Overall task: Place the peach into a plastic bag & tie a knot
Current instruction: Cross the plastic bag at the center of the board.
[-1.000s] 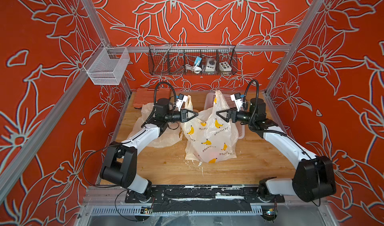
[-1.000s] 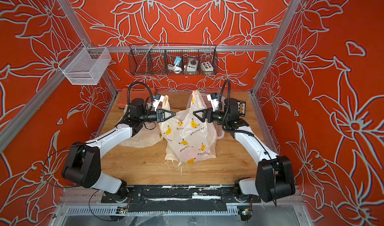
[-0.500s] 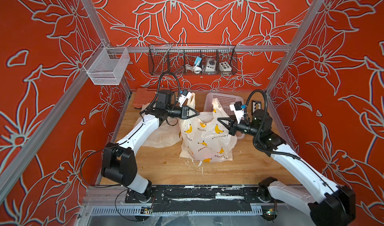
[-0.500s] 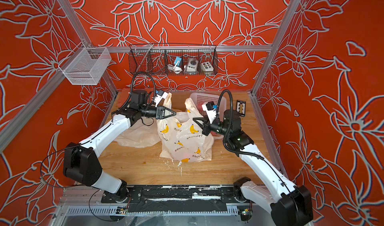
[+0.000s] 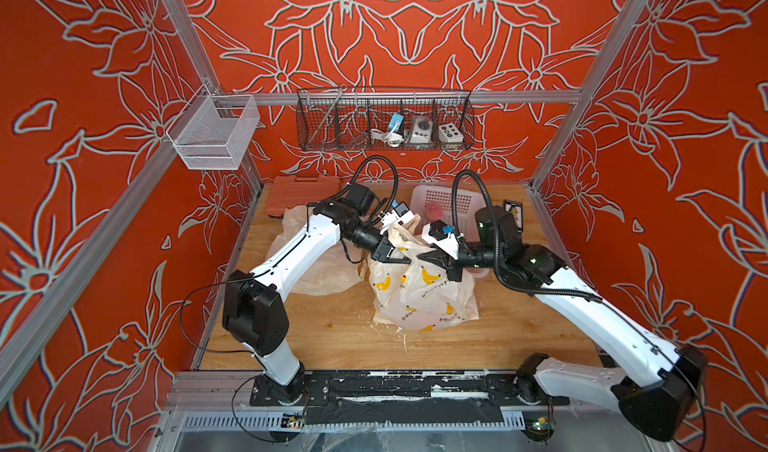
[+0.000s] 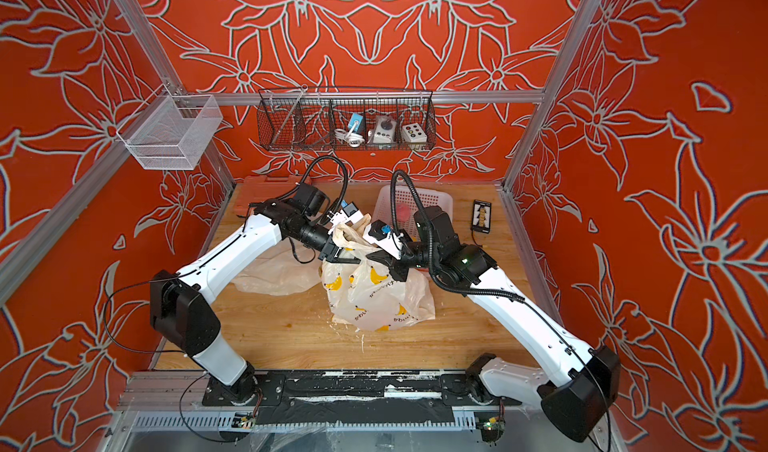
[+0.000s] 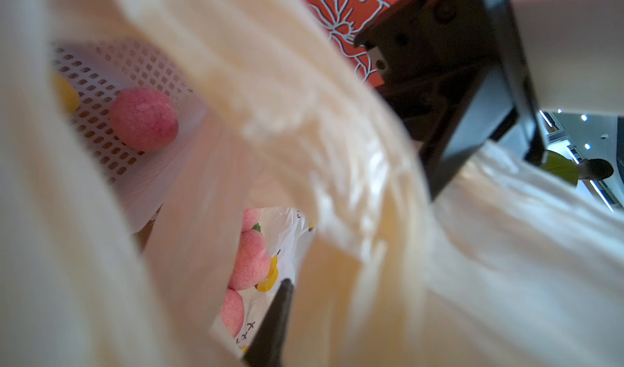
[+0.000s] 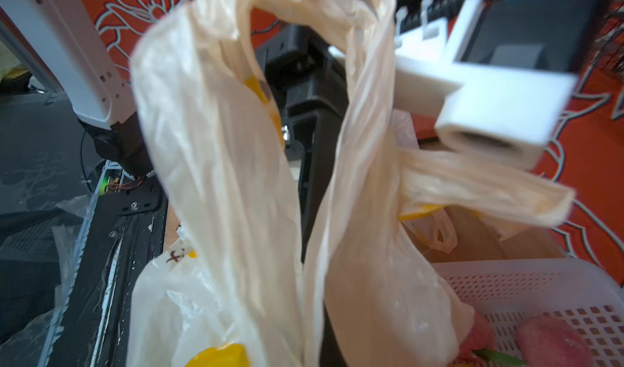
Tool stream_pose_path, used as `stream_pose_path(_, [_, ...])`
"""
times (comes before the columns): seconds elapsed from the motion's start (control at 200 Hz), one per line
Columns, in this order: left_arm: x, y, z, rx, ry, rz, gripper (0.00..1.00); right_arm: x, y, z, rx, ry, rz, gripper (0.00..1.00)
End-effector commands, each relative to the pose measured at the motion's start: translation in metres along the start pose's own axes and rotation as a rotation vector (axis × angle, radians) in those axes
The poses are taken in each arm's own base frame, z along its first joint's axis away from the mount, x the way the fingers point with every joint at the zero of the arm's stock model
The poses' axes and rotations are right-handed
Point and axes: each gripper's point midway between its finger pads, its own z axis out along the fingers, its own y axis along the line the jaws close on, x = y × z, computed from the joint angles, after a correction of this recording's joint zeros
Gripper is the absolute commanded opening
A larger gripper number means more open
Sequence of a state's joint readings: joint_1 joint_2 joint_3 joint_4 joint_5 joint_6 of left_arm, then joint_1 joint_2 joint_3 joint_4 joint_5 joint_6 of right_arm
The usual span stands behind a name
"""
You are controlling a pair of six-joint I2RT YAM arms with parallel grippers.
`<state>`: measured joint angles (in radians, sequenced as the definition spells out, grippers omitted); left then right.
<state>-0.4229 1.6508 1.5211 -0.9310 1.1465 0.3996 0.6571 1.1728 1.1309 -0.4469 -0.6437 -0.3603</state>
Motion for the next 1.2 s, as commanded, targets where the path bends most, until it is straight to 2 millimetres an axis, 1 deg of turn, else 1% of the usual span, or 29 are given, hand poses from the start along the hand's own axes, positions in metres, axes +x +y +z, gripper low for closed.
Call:
stream_pose_path(0.0, [-0.001, -0.024, -0.007, 0.025, -0.038, 0.159, 0.32, 0.004, 0.003, 0.000, -0.012, 0.041, -0.045, 0.00])
stream_pose_path(0.115, [-0.001, -0.035, -0.010, 0.041, -0.081, 0.236, 0.39, 0.001, 0.001, 0.004, -0.024, 0.038, -0.007, 0.00])
stream_pose_path(0.185, [0.003, -0.041, -0.011, 0.047, -0.089, 0.265, 0.43, -0.002, 0.000, 0.005, -0.026, 0.033, 0.026, 0.00])
stream_pose_path(0.275, [0.010, -0.039, -0.010, 0.031, -0.081, 0.275, 0.47, -0.011, 0.003, 0.002, -0.048, -0.001, 0.054, 0.00])
stream_pose_path(0.38, [0.011, -0.036, -0.009, 0.026, -0.079, 0.279, 0.52, -0.021, 0.010, 0.001, -0.103, -0.035, 0.073, 0.00])
stream_pose_path(0.51, [0.005, -0.038, -0.011, 0.019, -0.107, 0.303, 0.67, -0.020, 0.016, 0.004, -0.148, -0.021, 0.103, 0.00])
stream_pose_path(0.666, [-0.004, -0.048, -0.015, 0.030, -0.155, 0.340, 0.77, -0.014, 0.017, 0.012, -0.148, 0.035, 0.120, 0.00])
stream_pose_path(0.791, [-0.009, -0.052, -0.017, 0.024, -0.173, 0.343, 0.78, -0.008, 0.015, 0.016, -0.134, 0.079, 0.135, 0.00])
stream_pose_path(0.921, [-0.015, -0.054, -0.018, 0.032, -0.190, 0.338, 0.78, -0.009, 0.015, 0.018, -0.134, 0.084, 0.143, 0.00])
stream_pose_path(1.051, [-0.017, -0.054, -0.013, 0.056, -0.182, 0.324, 0.73, -0.013, 0.014, 0.020, -0.130, 0.095, 0.159, 0.00])
stream_pose_path(1.196, [-0.020, -0.055, -0.009, 0.057, -0.191, 0.347, 0.66, -0.015, 0.012, 0.022, -0.132, 0.099, 0.183, 0.00])
